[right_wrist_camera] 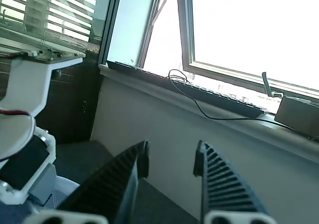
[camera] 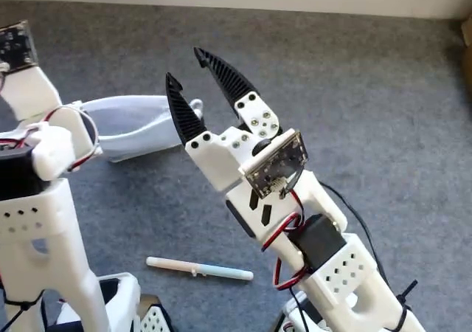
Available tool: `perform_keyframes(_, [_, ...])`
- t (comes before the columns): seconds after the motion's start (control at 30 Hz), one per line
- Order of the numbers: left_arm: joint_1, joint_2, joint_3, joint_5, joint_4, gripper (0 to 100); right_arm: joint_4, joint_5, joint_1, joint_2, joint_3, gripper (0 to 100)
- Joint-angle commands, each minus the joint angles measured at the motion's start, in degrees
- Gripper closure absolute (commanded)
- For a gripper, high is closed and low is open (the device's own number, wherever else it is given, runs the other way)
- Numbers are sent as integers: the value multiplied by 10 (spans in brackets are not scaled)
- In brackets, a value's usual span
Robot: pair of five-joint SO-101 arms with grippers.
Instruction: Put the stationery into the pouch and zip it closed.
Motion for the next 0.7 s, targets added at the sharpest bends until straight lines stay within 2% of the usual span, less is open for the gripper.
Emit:
perform_keyframes(0.0, [-51,-9,-7,-4,1,993,30,5,5,-16,-29,853])
perform_keyframes(0.17, [-92,-9,-6,-4,1,993,178,6,-13,-22,-68,853])
perform_keyframes(0.3, [-95,-9,0,-4,-1,993,297,8,-16,-22,-80,853])
perform_keyframes(0.67, [-95,-9,10,-4,0,993,410,6,-35,-22,11,853])
